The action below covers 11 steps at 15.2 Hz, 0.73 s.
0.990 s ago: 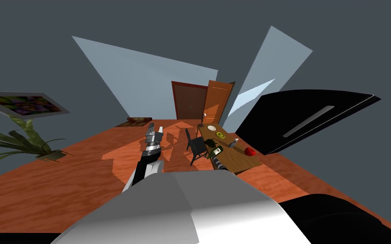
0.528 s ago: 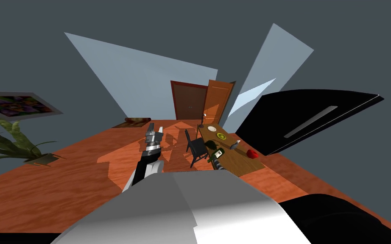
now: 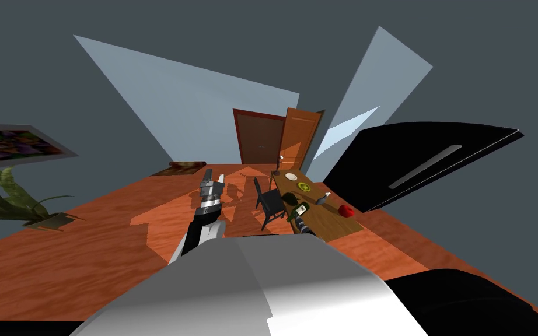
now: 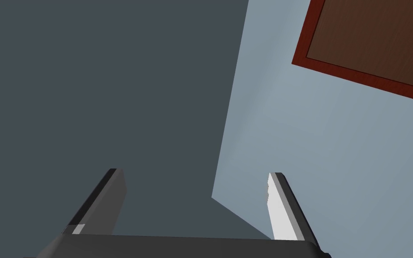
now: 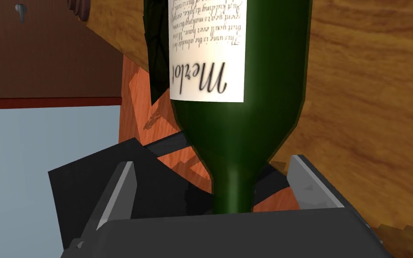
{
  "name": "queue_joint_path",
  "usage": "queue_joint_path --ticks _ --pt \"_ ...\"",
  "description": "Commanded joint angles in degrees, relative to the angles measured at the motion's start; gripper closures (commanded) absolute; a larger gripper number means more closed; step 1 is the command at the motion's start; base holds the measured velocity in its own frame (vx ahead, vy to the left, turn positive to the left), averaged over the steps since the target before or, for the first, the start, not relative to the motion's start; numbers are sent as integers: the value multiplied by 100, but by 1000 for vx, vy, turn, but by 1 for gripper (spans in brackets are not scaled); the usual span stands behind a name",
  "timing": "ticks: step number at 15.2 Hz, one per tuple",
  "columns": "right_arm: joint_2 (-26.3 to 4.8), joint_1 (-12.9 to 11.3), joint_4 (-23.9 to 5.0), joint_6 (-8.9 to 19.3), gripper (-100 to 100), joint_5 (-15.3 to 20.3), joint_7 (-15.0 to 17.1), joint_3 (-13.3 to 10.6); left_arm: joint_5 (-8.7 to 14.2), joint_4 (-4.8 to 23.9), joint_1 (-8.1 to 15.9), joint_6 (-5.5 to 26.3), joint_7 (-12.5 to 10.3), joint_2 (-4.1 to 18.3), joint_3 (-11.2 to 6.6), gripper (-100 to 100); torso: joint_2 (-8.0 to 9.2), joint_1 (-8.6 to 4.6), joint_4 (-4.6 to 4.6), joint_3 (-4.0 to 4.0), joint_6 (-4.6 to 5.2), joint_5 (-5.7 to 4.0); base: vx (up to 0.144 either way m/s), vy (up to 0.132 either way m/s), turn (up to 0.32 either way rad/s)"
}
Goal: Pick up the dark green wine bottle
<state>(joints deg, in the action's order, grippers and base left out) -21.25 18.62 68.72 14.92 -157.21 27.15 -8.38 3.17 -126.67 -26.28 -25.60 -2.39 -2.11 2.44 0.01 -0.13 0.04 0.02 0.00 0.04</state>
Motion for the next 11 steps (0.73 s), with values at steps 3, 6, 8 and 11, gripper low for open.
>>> queue_joint_path --ticks 3,6,8,11 --pt "286 -387 -386 214 -100 546 237 442 0 0 0 0 0 0 0 0 -1 1 0 -1 0 -1 -36 -8 -45" --pt "286 -432 -386 214 -100 936 237 720 0 0 0 0 0 0 0 0 1 0 1 1 -1 0 -31 -5 0" --pt "286 -432 -386 214 -100 1166 237 720 0 0 0 0 0 0 0 0 -7 1 -1 -4 0 0 0 0 0" --pt "550 -853 -763 417 -100 1568 488 1209 0 0 0 0 0 0 0 0 0 2 0 -1 -1 0 -43 -6 -49"
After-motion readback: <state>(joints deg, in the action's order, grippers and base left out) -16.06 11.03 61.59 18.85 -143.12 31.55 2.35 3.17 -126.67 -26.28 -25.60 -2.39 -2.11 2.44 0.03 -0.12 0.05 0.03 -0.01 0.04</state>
